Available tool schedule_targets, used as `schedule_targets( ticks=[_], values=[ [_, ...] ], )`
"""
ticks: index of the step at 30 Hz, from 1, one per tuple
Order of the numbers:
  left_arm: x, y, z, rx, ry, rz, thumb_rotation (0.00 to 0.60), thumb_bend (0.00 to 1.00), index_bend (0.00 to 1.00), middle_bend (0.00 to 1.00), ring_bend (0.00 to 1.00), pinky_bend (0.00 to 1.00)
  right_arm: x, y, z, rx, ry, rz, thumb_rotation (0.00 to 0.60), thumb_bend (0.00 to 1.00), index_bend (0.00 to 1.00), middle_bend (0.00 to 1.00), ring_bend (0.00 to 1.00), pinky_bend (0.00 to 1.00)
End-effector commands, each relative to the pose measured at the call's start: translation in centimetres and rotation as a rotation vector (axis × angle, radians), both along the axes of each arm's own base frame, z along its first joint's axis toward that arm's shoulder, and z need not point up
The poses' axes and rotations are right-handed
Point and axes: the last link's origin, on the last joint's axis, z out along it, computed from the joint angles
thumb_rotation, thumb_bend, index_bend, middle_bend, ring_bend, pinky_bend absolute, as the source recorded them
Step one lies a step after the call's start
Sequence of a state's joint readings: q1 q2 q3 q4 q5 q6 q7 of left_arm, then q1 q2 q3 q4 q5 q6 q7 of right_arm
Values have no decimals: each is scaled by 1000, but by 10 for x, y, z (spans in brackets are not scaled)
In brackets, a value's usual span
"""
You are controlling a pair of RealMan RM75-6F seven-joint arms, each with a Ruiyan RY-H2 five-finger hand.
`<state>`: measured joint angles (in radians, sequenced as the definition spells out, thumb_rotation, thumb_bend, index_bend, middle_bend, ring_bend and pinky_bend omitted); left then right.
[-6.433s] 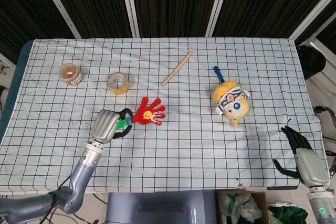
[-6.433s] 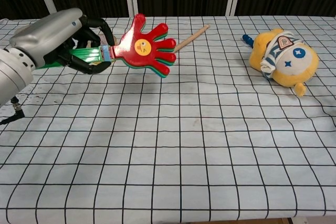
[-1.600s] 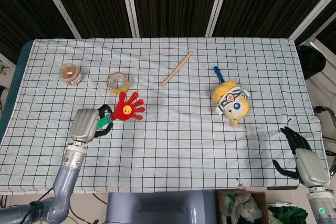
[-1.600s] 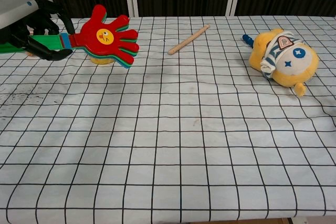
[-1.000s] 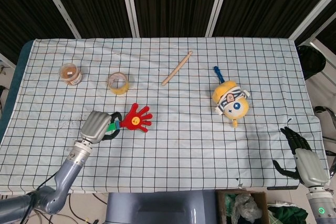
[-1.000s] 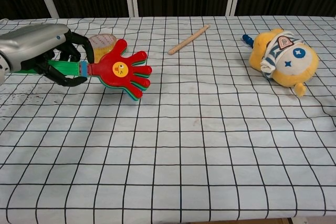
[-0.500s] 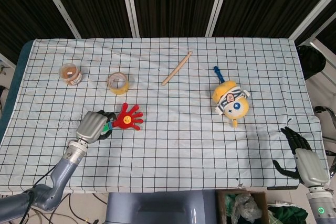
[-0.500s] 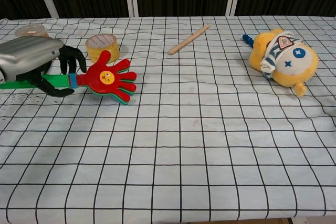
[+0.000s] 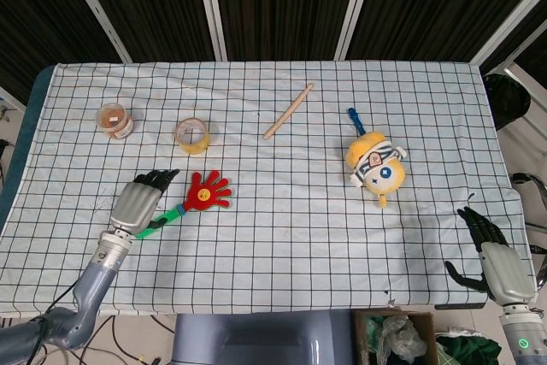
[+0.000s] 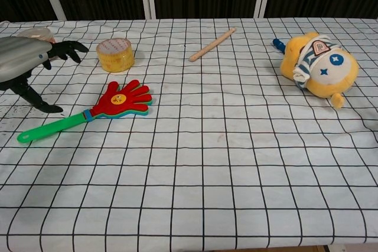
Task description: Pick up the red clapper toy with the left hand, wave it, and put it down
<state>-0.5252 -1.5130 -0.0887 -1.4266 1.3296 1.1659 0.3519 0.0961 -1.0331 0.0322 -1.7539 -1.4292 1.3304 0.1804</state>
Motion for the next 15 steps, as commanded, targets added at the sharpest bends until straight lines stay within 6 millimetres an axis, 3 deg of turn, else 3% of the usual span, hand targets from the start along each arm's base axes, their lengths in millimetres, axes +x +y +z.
schedule_targets(
  ticks=[1,5,7,11,15],
  values=[
    [-3,-9,11,22,-22,3,600,79,103,190,163,292,0,0,0,0,2,0,600,288,0,0,0,56],
    [-7,-21,26,54,-49,12,600,79,97,157,123,249,0,0,0,0,7,4,600,287,0,0,0,56],
    [-15,-39,48,123,-103,31,600,79,91,138,106,222,0,0,0,-2,23,18,600,287,0,0,0,56],
    [-26,-61,69,166,-132,52,600,74,52,67,42,148,1,1,0,-10,34,36,600,284,0,0,0,56],
    [-42,-94,100,219,-161,104,600,66,4,8,0,67,1,1,0,-22,59,64,600,181,0,0,0,56]
  ],
)
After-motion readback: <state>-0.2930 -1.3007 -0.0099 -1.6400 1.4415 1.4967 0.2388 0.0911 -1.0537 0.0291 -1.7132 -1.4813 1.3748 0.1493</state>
